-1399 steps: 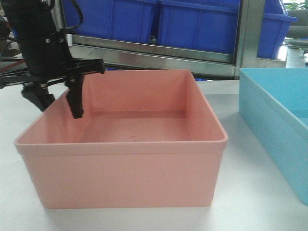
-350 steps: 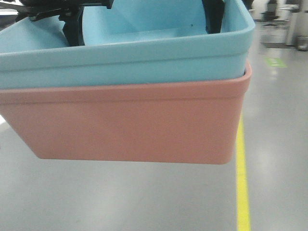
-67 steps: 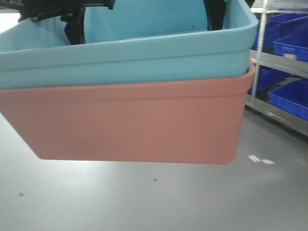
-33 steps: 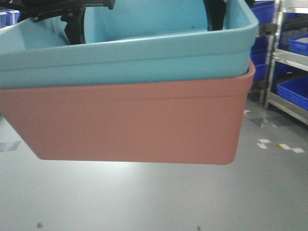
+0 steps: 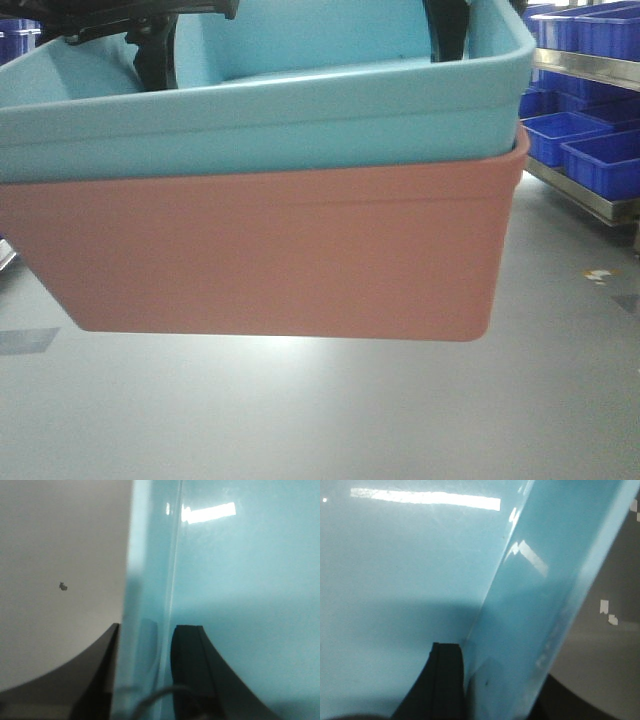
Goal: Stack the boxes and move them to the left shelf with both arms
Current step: 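Hold the stacked bins with both grippers while the base drives away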
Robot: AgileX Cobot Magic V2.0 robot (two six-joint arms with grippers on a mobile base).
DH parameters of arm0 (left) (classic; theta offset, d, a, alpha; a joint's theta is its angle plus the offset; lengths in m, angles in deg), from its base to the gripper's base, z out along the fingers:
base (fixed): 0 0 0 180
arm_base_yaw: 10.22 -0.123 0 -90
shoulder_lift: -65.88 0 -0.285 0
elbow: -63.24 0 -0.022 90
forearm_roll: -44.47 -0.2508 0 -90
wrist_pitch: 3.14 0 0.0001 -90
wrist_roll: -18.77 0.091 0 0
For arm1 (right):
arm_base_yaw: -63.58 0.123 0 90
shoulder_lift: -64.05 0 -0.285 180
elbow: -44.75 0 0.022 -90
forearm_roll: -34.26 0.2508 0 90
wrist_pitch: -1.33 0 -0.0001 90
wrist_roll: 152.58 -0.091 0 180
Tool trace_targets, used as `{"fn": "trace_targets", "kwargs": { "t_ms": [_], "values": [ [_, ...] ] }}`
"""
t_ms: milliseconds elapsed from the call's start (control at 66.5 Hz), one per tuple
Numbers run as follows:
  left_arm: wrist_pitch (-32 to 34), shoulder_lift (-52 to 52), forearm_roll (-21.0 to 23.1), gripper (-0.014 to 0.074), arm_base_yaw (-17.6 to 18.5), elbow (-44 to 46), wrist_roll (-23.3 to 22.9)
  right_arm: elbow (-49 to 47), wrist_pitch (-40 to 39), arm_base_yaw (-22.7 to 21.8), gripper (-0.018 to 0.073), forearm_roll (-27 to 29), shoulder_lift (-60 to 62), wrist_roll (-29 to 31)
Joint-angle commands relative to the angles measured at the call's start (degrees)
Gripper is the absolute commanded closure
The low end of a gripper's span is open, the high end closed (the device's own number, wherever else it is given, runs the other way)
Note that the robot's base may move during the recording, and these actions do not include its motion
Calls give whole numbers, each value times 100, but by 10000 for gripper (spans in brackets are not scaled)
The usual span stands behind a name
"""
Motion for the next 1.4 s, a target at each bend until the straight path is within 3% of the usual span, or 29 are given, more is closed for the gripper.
{"fn": "trace_targets", "kwargs": {
  "t_ms": [0, 1383],
  "values": [
    [1356, 331, 628, 606, 333, 331, 250, -270, -1584, 144, 505, 400, 210, 163],
    [1356, 331, 628, 606, 333, 331, 250, -270, -1590, 144, 505, 375, 210, 163]
  ]
}}
